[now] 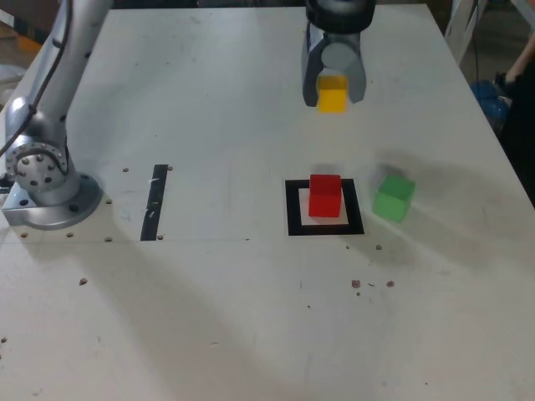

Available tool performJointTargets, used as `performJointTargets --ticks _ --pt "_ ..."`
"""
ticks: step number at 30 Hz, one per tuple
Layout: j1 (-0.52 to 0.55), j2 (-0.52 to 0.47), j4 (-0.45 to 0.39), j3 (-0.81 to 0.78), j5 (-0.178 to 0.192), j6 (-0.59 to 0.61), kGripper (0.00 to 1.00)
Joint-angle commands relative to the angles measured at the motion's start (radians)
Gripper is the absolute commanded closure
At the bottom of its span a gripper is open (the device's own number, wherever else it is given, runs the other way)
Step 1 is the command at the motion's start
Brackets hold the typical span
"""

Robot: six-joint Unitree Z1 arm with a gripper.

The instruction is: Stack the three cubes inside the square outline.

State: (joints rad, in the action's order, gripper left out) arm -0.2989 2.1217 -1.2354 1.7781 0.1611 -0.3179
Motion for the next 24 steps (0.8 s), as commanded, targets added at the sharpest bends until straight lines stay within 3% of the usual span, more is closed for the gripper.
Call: performJointTargets --ticks 1,10,16,24 --pt "0.031 -0.024 -0.019 -0.012 0.002 0.015 0.85" --pt "0.246 -0.112 -0.101 -0.060 -0.002 0.155 0.85" --pt "0.376 -0.123 -0.111 -0.067 -0.031 0.267 0.85" --pt "0.402 -0.104 -0.094 -0.092 -0.047 0.311 0.85"
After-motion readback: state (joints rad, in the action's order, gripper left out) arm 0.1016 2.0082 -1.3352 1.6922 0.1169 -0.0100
